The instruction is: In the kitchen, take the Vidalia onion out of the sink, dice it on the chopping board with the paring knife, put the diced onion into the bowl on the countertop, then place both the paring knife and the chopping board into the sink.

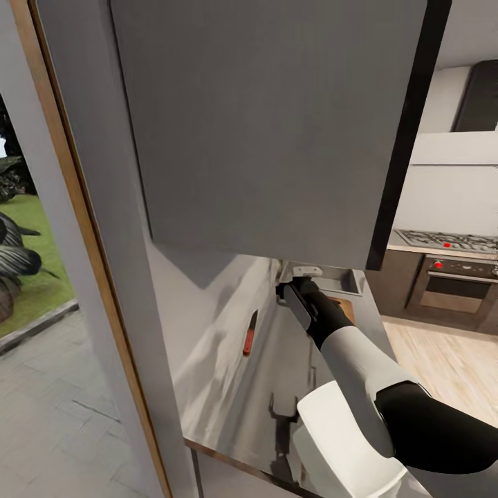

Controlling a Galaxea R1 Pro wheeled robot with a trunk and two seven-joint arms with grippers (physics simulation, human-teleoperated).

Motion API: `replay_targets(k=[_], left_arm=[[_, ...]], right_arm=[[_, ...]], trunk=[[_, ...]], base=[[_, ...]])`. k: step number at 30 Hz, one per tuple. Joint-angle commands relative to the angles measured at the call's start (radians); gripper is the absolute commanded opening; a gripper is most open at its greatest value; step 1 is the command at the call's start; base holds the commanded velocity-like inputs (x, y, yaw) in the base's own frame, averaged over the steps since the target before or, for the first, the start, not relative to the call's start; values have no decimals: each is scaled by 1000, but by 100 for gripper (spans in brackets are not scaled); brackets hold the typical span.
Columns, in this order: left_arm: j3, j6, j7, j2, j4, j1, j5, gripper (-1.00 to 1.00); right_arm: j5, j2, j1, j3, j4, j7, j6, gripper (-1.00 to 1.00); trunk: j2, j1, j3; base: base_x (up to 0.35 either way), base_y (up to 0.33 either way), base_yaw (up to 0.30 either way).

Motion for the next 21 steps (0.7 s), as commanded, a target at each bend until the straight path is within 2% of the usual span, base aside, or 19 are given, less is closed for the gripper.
replay_targets(k=[1,11,21], left_arm=[[-8,-5,-4,0,4,-1,9,100],[-8,-5,-4,0,4,-1,9,100],[-8,-5,-4,1,4,-1,9,100]], right_arm=[[-9,0,-1,3,0,-9,2,100],[-9,0,0,3,1,-9,2,100],[-9,0,0,3,1,-9,2,100]], trunk=[[-1,0,0],[-1,0,-7],[-1,0,-20]], base=[[0,0,-43],[0,0,-68],[0,0,-9]])
